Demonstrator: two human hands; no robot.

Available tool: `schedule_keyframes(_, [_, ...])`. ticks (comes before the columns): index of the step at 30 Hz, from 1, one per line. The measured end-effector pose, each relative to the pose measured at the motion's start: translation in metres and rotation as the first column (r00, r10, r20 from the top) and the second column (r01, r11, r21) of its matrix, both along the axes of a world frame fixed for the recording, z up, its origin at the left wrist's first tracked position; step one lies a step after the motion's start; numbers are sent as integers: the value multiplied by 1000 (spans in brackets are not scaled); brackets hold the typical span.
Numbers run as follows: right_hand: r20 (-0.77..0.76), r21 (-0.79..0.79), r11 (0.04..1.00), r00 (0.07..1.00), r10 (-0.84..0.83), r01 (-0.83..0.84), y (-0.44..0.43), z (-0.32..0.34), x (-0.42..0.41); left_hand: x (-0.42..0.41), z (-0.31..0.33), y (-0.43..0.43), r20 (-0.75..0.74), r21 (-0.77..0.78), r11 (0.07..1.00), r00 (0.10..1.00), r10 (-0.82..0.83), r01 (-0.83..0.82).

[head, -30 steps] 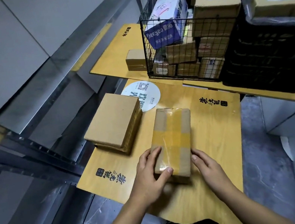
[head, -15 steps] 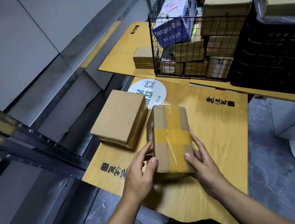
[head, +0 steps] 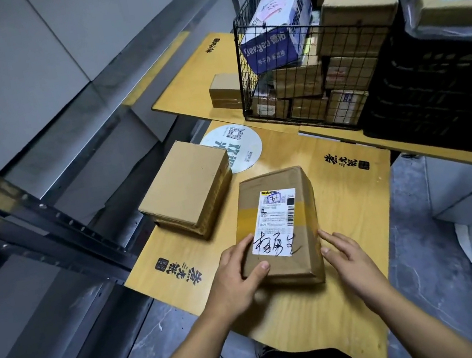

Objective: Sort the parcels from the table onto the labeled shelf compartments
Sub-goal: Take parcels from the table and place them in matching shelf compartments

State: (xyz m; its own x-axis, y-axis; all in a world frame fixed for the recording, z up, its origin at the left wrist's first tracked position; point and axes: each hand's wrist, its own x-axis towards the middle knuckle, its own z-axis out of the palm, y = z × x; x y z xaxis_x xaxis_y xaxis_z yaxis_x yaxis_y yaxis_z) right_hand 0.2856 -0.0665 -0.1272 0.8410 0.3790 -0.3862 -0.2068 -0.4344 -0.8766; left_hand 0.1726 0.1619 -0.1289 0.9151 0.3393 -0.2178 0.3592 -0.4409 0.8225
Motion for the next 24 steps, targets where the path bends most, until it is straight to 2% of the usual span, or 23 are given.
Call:
schedule_keyframes(3, [-39, 117, 991, 998, -57, 62, 5, 10, 0, 6, -1, -10, -1, 7, 1000, 1000, -31, 31])
schedule_keyframes(6, [-110, 234, 970, 993, -45, 70, 13, 14, -6, 9, -5, -19, 4, 25, 999, 1000, -20, 20])
schedule_keyframes(15, [-152, 186, 976, 985, -84, 112, 14, 0, -5, 3, -6, -27, 10, 85, 996, 1000, -15, 14])
schedule_keyframes(19, [-177, 204, 976, 984, -38, 75, 27, 5, -13, -17, 0, -21, 40, 98, 994, 999, 37, -40])
schedule_keyframes(24, [-103, 241, 970, 993, 59, -32, 54, 7, -35, -59, 9, -11, 52, 144, 980, 990, 131, -138])
